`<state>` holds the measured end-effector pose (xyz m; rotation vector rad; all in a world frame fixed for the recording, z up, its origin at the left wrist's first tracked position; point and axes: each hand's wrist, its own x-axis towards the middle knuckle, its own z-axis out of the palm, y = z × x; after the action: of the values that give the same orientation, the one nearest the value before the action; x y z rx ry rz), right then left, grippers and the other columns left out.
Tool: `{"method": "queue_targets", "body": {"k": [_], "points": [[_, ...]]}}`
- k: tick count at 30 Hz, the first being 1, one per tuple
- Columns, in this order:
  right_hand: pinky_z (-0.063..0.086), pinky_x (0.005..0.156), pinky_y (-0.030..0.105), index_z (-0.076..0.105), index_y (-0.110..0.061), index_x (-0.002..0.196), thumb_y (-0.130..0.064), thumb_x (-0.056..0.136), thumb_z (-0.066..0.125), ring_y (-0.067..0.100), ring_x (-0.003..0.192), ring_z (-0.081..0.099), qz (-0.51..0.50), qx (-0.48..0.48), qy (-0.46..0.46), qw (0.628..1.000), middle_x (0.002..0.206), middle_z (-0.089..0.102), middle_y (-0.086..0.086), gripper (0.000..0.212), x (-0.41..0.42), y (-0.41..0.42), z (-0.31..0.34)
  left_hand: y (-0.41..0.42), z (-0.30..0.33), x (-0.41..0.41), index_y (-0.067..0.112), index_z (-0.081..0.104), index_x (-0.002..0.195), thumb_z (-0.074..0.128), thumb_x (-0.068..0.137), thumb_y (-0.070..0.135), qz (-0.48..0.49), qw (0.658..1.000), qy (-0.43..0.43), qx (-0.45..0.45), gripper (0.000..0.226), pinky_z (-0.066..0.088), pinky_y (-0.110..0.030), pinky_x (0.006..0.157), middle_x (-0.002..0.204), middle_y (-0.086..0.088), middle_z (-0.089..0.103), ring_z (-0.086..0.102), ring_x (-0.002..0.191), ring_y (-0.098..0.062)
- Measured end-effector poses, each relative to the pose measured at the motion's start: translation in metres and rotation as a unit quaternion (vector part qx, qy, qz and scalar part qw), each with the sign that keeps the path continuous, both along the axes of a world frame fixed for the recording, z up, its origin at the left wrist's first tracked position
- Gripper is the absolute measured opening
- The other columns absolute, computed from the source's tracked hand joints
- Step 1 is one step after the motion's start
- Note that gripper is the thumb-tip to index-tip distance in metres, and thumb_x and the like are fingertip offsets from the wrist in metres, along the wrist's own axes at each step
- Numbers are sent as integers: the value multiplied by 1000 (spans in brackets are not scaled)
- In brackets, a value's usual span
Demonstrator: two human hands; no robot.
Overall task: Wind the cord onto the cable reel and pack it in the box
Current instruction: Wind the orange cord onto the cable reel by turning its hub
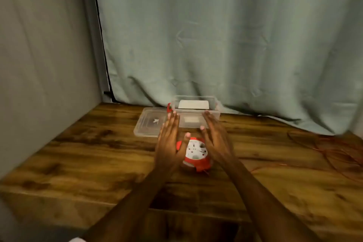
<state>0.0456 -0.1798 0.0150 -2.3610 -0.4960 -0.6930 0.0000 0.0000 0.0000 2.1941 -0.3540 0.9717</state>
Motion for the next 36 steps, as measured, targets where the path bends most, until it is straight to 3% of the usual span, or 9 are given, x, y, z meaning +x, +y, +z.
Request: {"method": "queue_targets", "body": {"k": [2,5,9,14,18,21,24,29,36], "points": [[34,121,46,50,-21,152,-48,99,30,21,150,39,42,-90,55,993,160,46,5,63,7,-6,-17,3,-24,4,21,30,158,38,99,58,14,996,89,-6,70,22,-39,125,166,3,26,19,155,-11],[45,111,45,73,-24,126,-27,81,52,22,136,54,75,-130,140,979,139,67,2,50,20,-19,-31,3,-51,8,23,39,153,39,99,60,42,973,225,-1,65,35,-37,117,157,-3,40,40,142,-20],[55,99,40,74,-29,120,-35,78,68,17,118,62,87,-143,168,972,126,69,-3,43,41,-29,-18,2,-52,25,21,43,150,40,103,50,73,959,275,25,55,36,-38,112,149,-10,45,44,135,-25],[55,98,39,73,-36,123,-50,74,71,12,118,60,157,-125,208,957,129,68,-8,51,63,-28,-15,1,-54,55,17,51,145,47,102,36,46,964,263,12,47,38,-42,113,144,-9,57,49,133,-27],[54,102,37,74,-43,123,-31,77,72,12,130,55,198,-62,260,943,145,60,-9,47,79,-27,-22,-3,-46,80,16,60,136,51,103,28,20,968,244,-50,37,49,-35,100,130,-8,68,62,117,-23],[47,108,33,73,-47,120,-41,71,67,14,139,45,201,-31,289,935,153,48,-10,49,87,-31,-28,-6,-40,99,19,67,127,53,103,25,-11,969,241,-63,29,50,-27,92,121,-3,73,67,108,-18],[37,112,28,68,-51,116,-47,69,65,14,147,31,197,-50,295,934,154,43,-10,47,95,-35,-29,-3,-43,119,20,73,119,58,99,28,-17,968,238,-82,26,55,-34,94,113,0,76,69,102,-15],[25,122,50,67,-44,123,-53,73,66,13,152,19,154,-112,259,947,154,43,-13,51,95,-39,-30,-1,-47,130,18,76,115,65,96,30,2,974,214,-80,25,56,-30,89,105,-1,78,71,93,-14],[23,122,54,70,-37,123,-75,63,63,17,155,16,95,-146,176,969,160,44,-6,71,79,-29,-32,-5,-42,123,20,74,118,59,99,35,-16,975,220,-41,29,52,-27,84,110,-1,77,70,96,-14]]}}
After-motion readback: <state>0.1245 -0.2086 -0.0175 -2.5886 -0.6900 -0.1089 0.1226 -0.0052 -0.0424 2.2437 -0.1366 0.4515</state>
